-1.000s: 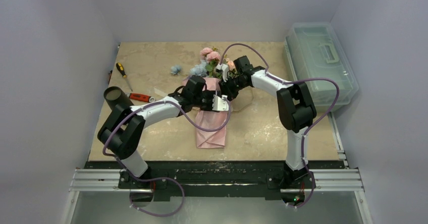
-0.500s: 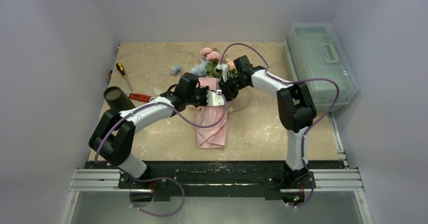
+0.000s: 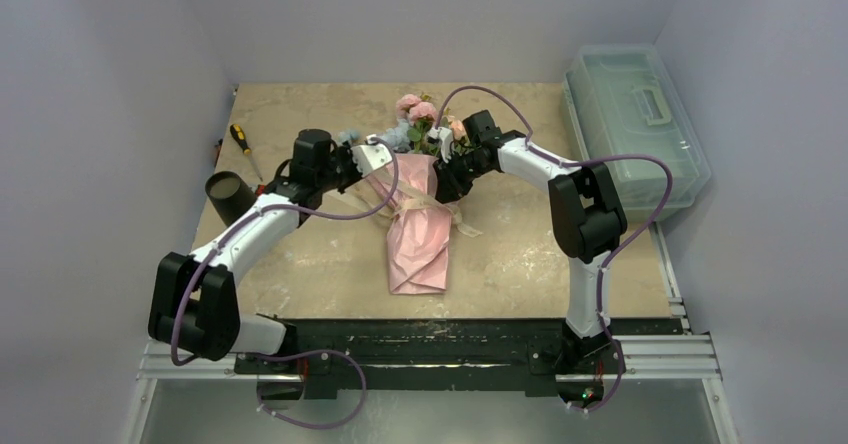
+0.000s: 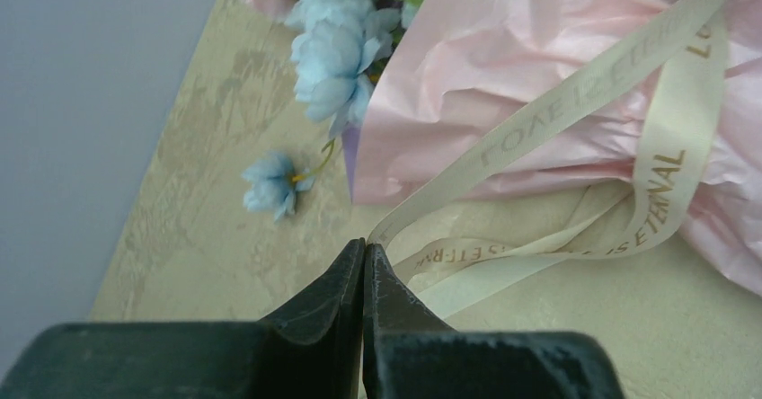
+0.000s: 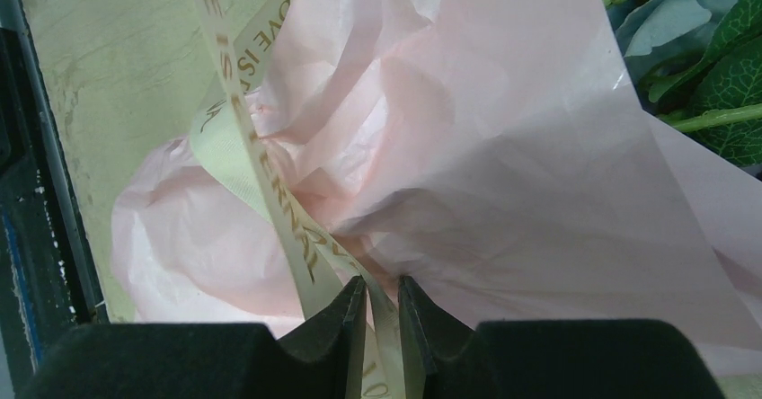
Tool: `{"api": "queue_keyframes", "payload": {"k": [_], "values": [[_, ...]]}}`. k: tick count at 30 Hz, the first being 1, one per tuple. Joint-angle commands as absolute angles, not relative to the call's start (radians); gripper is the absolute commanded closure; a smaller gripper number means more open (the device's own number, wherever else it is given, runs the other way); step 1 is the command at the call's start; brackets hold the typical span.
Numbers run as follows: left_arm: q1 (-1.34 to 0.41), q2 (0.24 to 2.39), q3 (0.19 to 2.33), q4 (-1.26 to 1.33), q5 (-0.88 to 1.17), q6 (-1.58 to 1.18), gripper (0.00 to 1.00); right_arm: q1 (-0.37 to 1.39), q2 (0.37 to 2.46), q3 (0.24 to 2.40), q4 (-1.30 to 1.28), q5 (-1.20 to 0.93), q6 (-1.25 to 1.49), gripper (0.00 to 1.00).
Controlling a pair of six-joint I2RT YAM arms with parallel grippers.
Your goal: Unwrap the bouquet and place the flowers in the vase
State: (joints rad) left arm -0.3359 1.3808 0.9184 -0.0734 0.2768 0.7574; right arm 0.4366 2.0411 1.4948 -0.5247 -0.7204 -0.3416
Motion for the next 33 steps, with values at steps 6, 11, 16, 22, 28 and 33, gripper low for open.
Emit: {"api": "queue_keyframes", "payload": {"k": [6, 11, 16, 22, 28, 33], "values": [[-0.234, 1.333, 0.893, -0.024, 0.120, 0.553, 1.00, 0.438, 2.037, 1.522, -0.536, -0.724, -0.362, 0.77], [-0.234, 1.345, 0.927, -0.111, 0.326, 0.613, 0.65, 0.438, 2.034, 1.525, -0.540, -0.725, -0.360, 0.77], [-0.326, 1.345, 0.942, -0.119, 0.518, 0.734, 0.37, 0.437, 2.034, 1.526, -0.536, -0.727, -0.349, 0.77], [-0.472, 1.474, 1.036, -0.176, 0.569, 0.854, 0.42, 0.439, 2.034, 1.531, -0.529, -0.732, -0.337, 0.77], [-0.562, 1.592, 1.129, -0.219, 0.569, 0.929, 0.45, 0.438, 2.034, 1.534, -0.530, -0.736, -0.331, 0.77], [-0.600, 1.674, 1.168, -0.263, 0.559, 0.958, 0.45, 0.438, 2.035, 1.539, -0.528, -0.737, -0.325, 0.77]]}}
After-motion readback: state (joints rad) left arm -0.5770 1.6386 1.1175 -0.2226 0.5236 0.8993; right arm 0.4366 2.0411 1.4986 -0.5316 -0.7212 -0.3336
